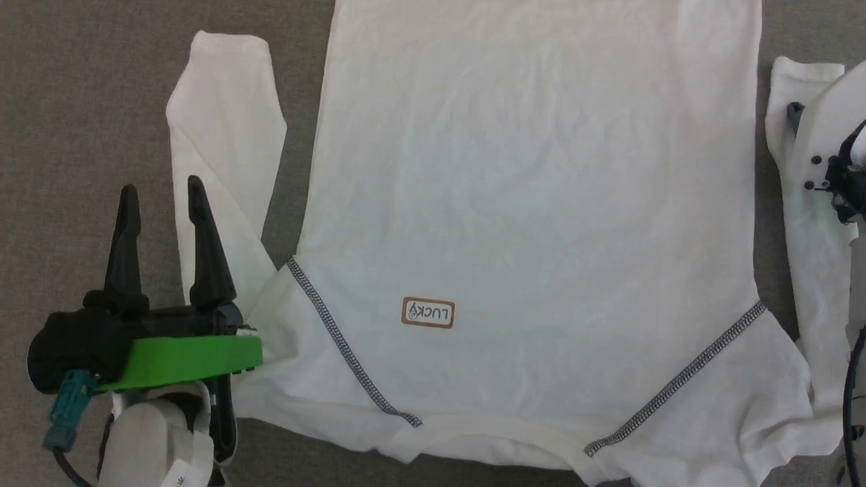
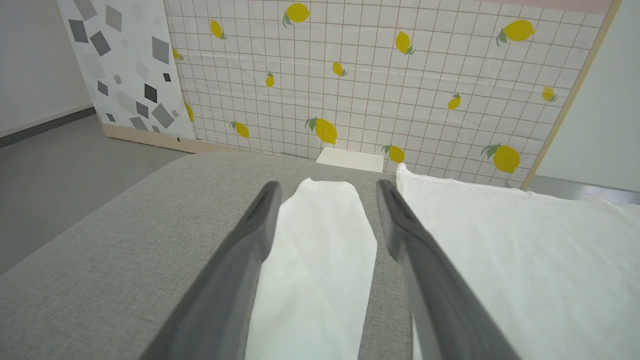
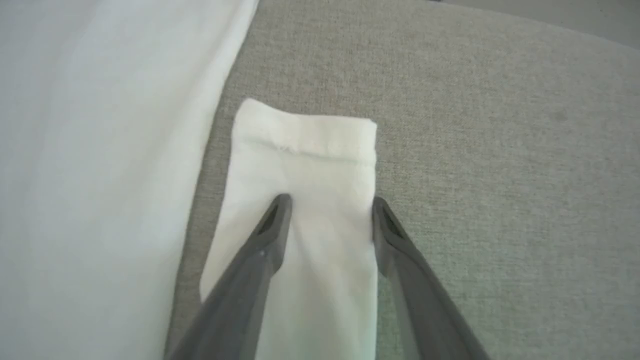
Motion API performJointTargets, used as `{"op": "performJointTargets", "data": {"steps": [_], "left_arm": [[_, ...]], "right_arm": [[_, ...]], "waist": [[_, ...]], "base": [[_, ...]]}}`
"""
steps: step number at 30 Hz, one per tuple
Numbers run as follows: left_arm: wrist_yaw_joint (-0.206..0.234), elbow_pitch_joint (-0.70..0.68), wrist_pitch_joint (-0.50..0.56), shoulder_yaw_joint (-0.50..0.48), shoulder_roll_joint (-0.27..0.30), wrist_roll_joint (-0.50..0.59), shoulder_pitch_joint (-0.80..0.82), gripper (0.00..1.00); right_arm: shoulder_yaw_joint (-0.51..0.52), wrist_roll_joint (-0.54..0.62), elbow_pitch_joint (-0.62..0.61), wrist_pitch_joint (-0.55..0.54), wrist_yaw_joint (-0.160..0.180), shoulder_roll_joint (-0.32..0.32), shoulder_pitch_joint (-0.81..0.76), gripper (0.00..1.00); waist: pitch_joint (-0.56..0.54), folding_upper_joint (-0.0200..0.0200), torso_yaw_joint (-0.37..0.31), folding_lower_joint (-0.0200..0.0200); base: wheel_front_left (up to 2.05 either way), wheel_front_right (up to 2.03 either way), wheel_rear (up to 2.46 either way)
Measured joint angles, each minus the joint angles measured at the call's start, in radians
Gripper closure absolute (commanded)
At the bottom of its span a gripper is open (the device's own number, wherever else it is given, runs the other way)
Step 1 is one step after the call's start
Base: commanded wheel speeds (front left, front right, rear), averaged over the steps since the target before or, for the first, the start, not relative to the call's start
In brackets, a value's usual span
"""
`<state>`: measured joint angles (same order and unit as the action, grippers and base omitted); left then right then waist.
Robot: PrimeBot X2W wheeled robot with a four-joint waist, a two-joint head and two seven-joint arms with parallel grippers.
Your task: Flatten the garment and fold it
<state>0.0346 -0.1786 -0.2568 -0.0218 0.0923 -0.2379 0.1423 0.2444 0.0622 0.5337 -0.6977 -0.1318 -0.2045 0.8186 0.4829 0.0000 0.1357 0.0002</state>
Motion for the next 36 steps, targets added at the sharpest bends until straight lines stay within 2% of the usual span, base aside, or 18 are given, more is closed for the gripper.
{"op": "performJointTargets", "data": {"steps": [3, 7, 12, 19, 24, 30, 36], "left_arm": [[-0.008, 0.006, 0.000, -0.002, -0.007, 0.009, 0.001, 0.00], [-0.014, 0.010, 0.000, -0.011, -0.022, 0.009, 0.000, 0.00], [-0.017, 0.016, 0.000, -0.029, -0.029, 0.009, -0.024, 0.00], [-0.016, 0.003, 0.000, -0.058, -0.033, 0.016, -0.093, 0.00], [-0.015, -0.007, 0.000, -0.073, -0.034, 0.017, -0.131, 0.00], [-0.007, -0.017, 0.000, -0.087, -0.036, 0.017, -0.162, 0.00], [-0.007, -0.019, 0.000, -0.085, -0.036, 0.017, -0.162, 0.00]], "right_arm": [[0.023, -0.037, -0.001, 0.037, -0.001, 0.001, -0.002, 1.00], [0.132, -0.117, -0.025, 0.113, -0.001, -0.001, -0.041, 1.00], [0.211, -0.190, -0.140, 0.162, -0.001, -0.022, -0.157, 1.00], [0.313, -0.224, -0.416, 0.128, 0.000, -0.072, -0.364, 1.00], [0.378, -0.236, -0.511, 0.080, 0.000, -0.103, -0.423, 1.00], [0.328, -0.276, -0.585, 0.051, 0.000, -0.102, -0.456, 1.00], [0.117, -0.408, -0.711, 0.020, 0.000, -0.102, -0.478, 1.00]], "waist": [[-0.008, 0.0000, 0.001, 0.0000], [-0.039, 0.0000, -0.002, -0.0001], [-0.107, 0.0000, -0.017, -0.0001], [-0.216, 0.0000, -0.050, -0.0003], [-0.276, 0.0000, -0.082, -0.0003], [-0.322, 0.0001, -0.125, -0.0003], [-0.343, 0.0000, -0.141, -0.0003]], "base": [[0.00, 0.00, 0.00], [0.00, 0.00, 0.00], [0.00, 0.00, 0.00], [0.00, 0.00, 0.00], [0.00, 0.00, 0.00], [0.00, 0.00, 0.00], [0.00, 0.00, 0.00]]}}
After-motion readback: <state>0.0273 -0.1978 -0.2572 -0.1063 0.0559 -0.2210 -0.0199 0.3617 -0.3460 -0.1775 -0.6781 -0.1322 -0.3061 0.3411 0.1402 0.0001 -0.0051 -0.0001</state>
